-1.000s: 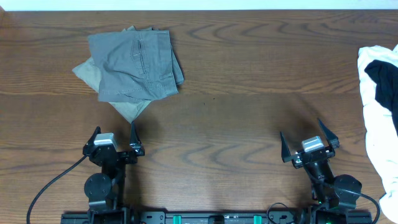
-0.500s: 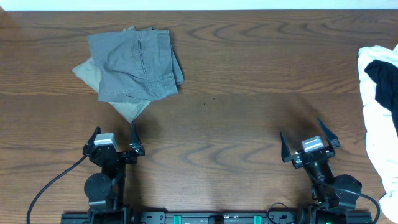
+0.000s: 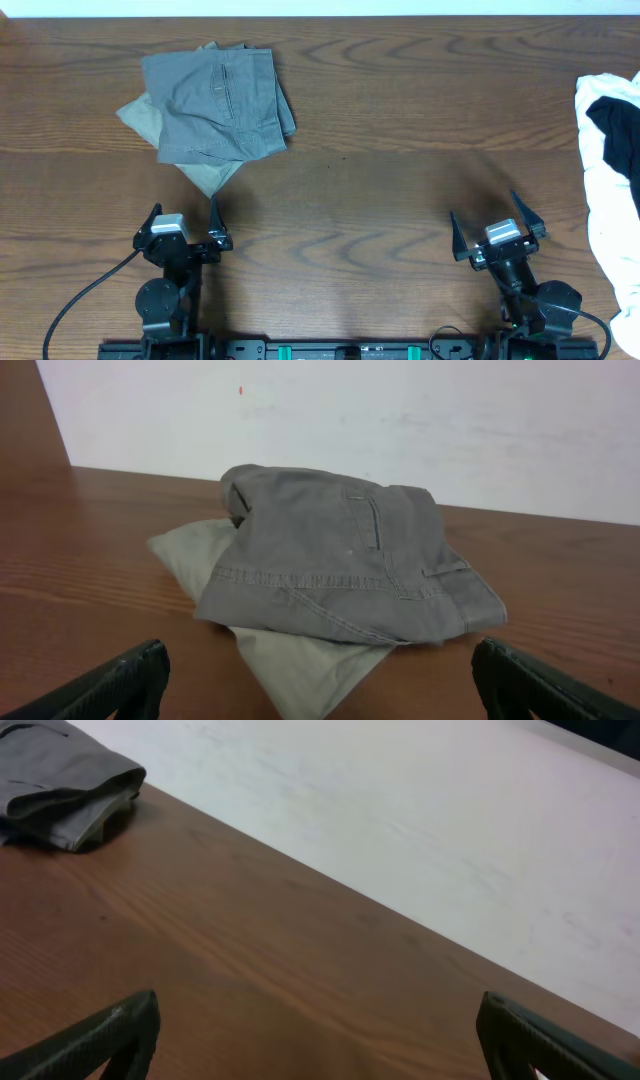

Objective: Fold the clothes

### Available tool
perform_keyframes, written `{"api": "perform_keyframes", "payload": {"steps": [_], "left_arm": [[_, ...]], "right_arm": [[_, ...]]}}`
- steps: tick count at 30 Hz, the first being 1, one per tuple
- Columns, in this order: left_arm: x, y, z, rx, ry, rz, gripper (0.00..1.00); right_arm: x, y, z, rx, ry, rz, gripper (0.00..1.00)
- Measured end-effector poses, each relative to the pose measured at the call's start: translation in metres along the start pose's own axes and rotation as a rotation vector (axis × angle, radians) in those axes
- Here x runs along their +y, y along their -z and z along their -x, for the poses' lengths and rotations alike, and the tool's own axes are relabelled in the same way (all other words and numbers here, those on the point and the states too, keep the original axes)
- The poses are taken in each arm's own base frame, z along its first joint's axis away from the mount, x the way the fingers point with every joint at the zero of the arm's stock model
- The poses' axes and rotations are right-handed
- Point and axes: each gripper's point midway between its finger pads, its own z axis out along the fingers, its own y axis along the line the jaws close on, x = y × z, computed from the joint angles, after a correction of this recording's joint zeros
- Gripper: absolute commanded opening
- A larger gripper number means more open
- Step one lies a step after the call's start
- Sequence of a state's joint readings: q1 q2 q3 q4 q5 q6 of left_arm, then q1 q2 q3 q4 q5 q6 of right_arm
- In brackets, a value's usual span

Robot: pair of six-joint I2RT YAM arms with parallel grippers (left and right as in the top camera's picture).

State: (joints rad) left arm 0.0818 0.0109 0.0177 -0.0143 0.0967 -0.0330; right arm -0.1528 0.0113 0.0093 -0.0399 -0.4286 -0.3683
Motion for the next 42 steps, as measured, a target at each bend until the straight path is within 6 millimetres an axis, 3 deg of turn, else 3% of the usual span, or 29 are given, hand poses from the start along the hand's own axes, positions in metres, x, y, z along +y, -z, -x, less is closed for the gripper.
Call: {"api": "perform_keyframes", "payload": {"steps": [22,42], "left_arm": [[0.000,0.000,0.002,-0.007,0.000,-0.001,0.98],[-0.004,-0.003,-0.015,0.070,0.050,-0.027,0.98]], "right_arm": [[0.000,0.000,0.000,0.000,0.000,0.000,0.99],[0.000,0.000,0.000,0.000,0.000,0.000,0.99]]}}
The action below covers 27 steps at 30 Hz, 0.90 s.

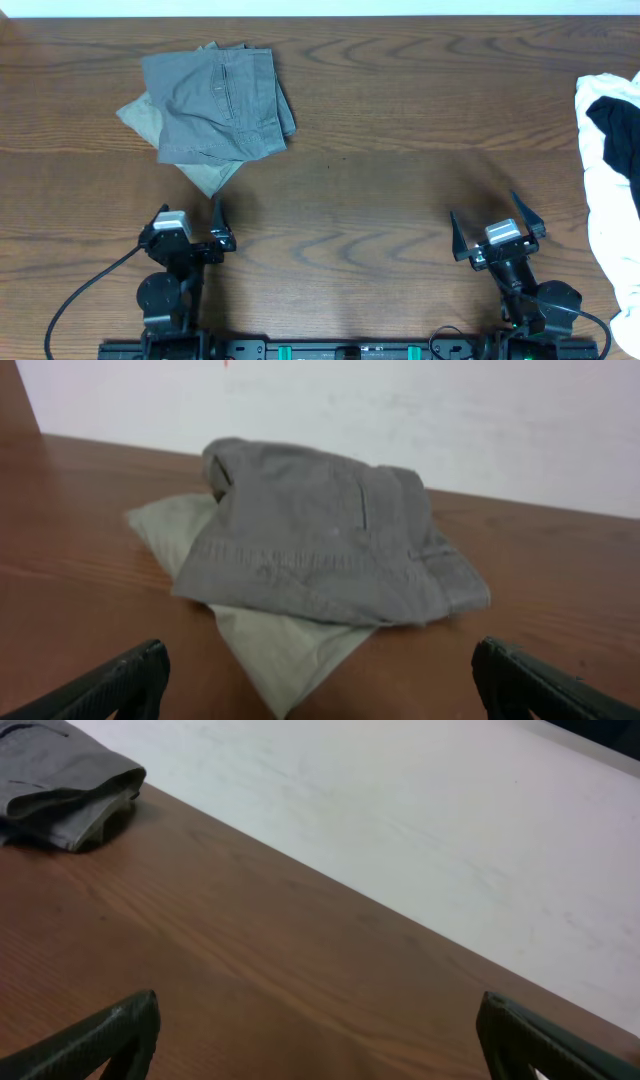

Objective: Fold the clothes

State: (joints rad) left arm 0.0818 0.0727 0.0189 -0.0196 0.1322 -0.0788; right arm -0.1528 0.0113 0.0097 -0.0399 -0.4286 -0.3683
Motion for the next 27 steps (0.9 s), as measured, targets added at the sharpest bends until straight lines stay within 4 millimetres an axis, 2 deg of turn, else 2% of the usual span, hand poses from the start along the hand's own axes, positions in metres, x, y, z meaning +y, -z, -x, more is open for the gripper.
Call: {"api": "perform_keyframes", "payload": {"steps": [6,13,17,23,27], "left_arm": [[0.003,-0.004,-0.017,0.075,0.006,0.011,0.98],[0.002,-0.005,-0.018,0.081,0.006,0.008,0.98],[-0.002,-0.006,-0.012,0.056,0.005,-0.018,0.98],[-0.021,-0.005,0.020,-0.077,-0.012,-0.116,0.98],[-0.027,-0.004,0.021,-0.080,-0.014,-0.150,0.98]], "right_arm": [[0.000,0.000,0.000,0.000,0.000,0.000,0.99],[0.000,0.000,0.000,0.000,0.000,0.000,0.99],[0.000,0.000,0.000,0.000,0.000,0.000,0.99],[0.002,0.000,0.002,-0.008,0.001,0.012,0.99],[0.007,0.000,0.011,-0.053,0.017,0.043,0.99]]}}
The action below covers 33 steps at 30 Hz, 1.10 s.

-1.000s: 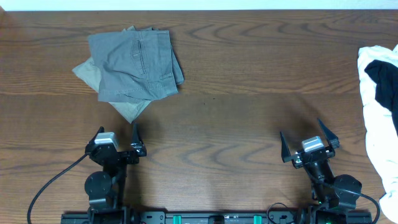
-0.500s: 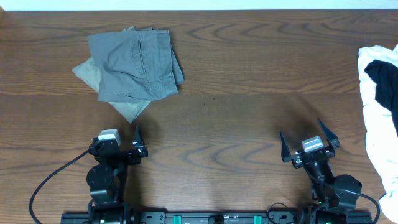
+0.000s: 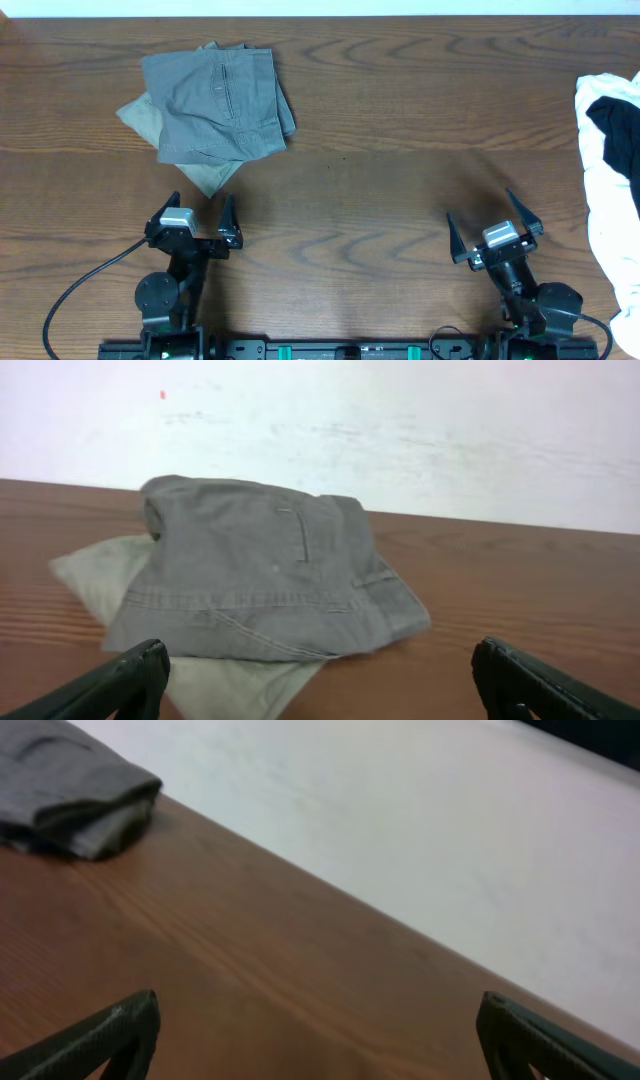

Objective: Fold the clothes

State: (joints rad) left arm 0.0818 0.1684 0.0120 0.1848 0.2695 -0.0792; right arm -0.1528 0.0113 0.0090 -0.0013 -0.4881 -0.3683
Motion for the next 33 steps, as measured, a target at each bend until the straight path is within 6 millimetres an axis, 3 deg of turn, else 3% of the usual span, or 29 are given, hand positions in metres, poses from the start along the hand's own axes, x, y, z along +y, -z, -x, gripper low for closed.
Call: {"api": "perform_keyframes", "payload": {"steps": [7,15,19,26,33], "left_arm": [[-0.005,0.000,0.010,-0.038,-0.009,-0.024,0.98],[-0.013,0.006,0.053,-0.205,-0.048,-0.051,0.98],[-0.013,0.006,0.052,-0.202,-0.036,-0.052,0.98],[-0.010,0.002,0.040,-0.009,0.052,-0.022,0.98],[-0.013,-0.007,0.082,0.191,0.103,0.021,0.98]], "right_arm": [[0.005,0.000,0.010,-0.046,0.017,0.033,0.99],[0.007,0.000,0.012,-0.052,0.003,0.046,0.99],[0.005,0.001,0.018,-0.076,-0.066,0.040,0.99],[0.001,0.002,0.030,-0.120,-0.249,0.039,0.99],[-0.002,0.000,0.034,-0.033,-0.439,0.059,0.99]]}}
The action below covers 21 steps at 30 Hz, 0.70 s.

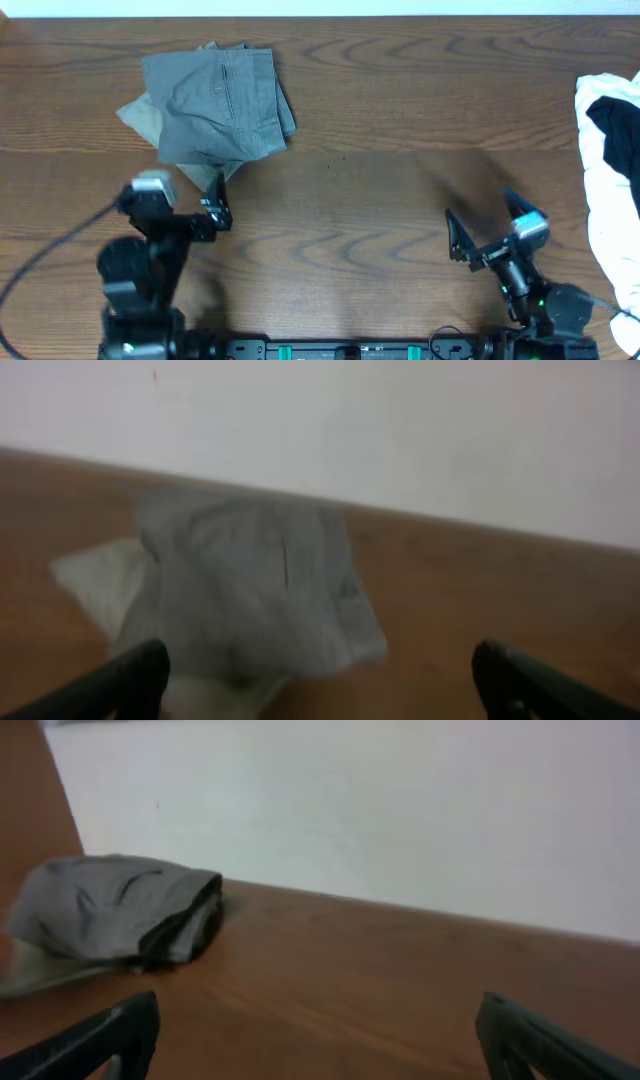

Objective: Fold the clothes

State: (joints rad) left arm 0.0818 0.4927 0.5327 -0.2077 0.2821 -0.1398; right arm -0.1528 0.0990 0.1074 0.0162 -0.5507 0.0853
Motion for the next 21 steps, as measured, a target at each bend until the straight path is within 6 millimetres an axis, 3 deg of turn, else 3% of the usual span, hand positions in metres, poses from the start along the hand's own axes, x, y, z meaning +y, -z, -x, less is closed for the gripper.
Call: {"api": "perform_keyframes", "payload": {"steps": [4,10,17,21], "left_arm": [[0.004,-0.014,-0.001,0.181,0.046,0.039,0.98],[0.015,-0.039,-0.029,0.431,0.108,0.092,0.98],[0.015,-0.049,-0.044,0.519,0.140,0.082,0.98],[0.011,-0.049,-0.044,0.520,0.145,0.059,0.98]], "right_arm": [[-0.003,-0.006,0.014,0.083,-0.077,-0.008,0.99],[-0.017,-0.030,0.014,0.311,-0.232,-0.033,0.99],[-0.039,-0.060,-0.025,0.688,-0.429,-0.061,0.99],[-0.041,-0.071,-0.050,0.804,-0.521,-0.033,0.99]]}}
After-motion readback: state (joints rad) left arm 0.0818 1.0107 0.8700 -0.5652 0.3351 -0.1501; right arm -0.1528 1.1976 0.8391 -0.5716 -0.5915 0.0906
